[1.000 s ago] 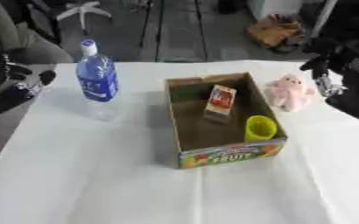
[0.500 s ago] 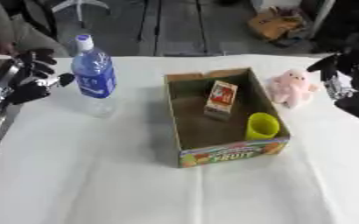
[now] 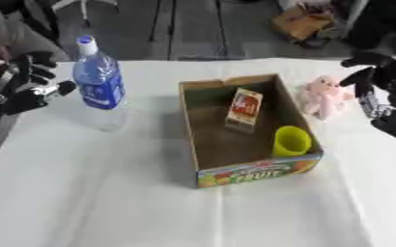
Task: Pick up objects on the table and place them in the box.
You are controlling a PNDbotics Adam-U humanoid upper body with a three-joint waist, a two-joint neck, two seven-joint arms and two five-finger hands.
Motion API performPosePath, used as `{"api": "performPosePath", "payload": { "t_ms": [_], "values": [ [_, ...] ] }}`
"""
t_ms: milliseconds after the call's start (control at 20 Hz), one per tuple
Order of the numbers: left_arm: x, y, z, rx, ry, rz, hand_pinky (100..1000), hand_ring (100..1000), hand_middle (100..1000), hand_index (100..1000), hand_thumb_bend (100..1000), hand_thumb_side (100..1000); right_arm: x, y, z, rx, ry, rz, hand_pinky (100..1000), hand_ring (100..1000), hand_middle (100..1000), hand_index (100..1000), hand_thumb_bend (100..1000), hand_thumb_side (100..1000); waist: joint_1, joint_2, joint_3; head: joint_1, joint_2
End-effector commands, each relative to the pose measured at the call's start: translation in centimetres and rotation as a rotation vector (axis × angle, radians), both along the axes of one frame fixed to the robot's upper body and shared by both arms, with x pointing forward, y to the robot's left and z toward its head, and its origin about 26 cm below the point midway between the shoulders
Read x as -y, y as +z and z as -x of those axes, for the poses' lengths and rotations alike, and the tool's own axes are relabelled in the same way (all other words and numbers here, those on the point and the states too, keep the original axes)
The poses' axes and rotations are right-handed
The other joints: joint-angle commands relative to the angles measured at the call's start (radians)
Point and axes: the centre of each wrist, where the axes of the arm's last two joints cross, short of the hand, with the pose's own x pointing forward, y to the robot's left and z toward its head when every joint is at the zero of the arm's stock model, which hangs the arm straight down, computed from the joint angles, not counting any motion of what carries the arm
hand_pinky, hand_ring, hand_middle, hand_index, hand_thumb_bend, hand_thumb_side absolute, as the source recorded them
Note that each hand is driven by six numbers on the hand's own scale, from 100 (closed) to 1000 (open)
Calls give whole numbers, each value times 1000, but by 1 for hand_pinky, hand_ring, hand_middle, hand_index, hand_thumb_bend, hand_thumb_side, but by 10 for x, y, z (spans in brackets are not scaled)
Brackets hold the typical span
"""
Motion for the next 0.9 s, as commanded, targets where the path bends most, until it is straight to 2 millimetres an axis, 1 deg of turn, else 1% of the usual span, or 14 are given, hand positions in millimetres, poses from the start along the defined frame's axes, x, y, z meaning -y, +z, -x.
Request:
{"api": "performPosePath", "payload": {
  "t_ms": [50,250,400,600,900],
  "values": [
    [-7,22,-1,83,27,12,714,713,722,885,905,525,3,18,2,52,-3,42,720,647,779,926,100,535,0,-14,-2,2,-13],
    [3,23,-3,115,42,24,719,721,732,890,908,536,3,18,2,54,-1,42,720,647,779,927,100,535,0,-11,-5,0,-14],
    [14,25,-6,124,16,17,722,727,739,891,912,547,3,18,1,54,0,42,720,647,779,927,100,533,2,-13,-7,-1,-15],
    [22,26,-7,112,-14,-4,726,735,747,895,908,561,2,19,1,53,4,42,720,647,779,927,100,533,4,-15,-9,-2,-18],
    [27,27,-10,75,-44,-72,737,748,759,904,920,576,2,18,1,51,5,43,720,647,779,927,100,533,7,-17,-14,-3,-20]
  ]
}}
